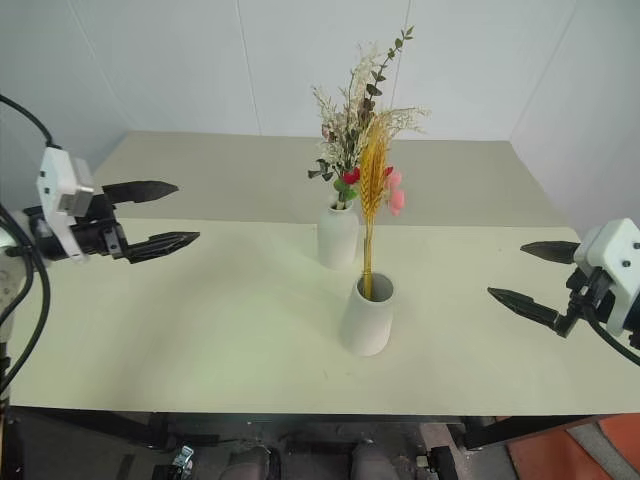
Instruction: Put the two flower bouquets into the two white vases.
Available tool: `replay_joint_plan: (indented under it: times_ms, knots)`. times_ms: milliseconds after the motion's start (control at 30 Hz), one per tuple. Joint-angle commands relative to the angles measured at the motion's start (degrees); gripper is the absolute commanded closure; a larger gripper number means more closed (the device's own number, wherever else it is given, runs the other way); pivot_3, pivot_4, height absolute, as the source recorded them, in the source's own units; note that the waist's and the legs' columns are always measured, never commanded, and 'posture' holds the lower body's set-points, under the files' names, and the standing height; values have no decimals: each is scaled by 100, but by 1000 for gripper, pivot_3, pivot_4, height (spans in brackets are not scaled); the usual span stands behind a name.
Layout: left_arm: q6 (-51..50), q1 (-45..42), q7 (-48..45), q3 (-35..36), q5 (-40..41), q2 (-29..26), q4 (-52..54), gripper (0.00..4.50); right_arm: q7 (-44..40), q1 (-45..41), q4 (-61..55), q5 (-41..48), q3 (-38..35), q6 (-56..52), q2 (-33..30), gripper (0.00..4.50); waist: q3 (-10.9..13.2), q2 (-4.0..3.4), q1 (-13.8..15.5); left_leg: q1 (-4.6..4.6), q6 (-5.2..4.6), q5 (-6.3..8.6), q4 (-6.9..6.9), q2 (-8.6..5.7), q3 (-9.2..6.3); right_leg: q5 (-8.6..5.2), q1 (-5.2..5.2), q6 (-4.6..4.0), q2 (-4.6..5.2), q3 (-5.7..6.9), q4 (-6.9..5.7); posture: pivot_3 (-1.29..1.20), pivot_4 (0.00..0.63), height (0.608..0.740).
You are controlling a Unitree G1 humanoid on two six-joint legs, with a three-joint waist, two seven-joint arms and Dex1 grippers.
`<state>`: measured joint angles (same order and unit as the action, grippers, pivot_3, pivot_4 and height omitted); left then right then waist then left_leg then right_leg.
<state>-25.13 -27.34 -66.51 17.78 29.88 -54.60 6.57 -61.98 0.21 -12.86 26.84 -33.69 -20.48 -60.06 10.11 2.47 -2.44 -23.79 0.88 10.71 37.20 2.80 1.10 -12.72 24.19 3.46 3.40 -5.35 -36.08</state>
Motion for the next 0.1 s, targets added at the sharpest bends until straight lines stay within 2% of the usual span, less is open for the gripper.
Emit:
replay_joint_plan:
  times_ms: [33,100]
  knots:
    - [22,130,-69,332,158,-218,166,22,-47,-127,6,40,-46,100,-73,0,0,0,9,0,0,0,-2,0,1,0,1,0,0,0,-1,0,150,740]
    - [49,233,-69,362,139,-272,184,22,-165,-126,21,100,-71,191,-36,0,0,0,15,0,0,0,-1,1,1,0,1,0,0,1,-2,0,150,740]
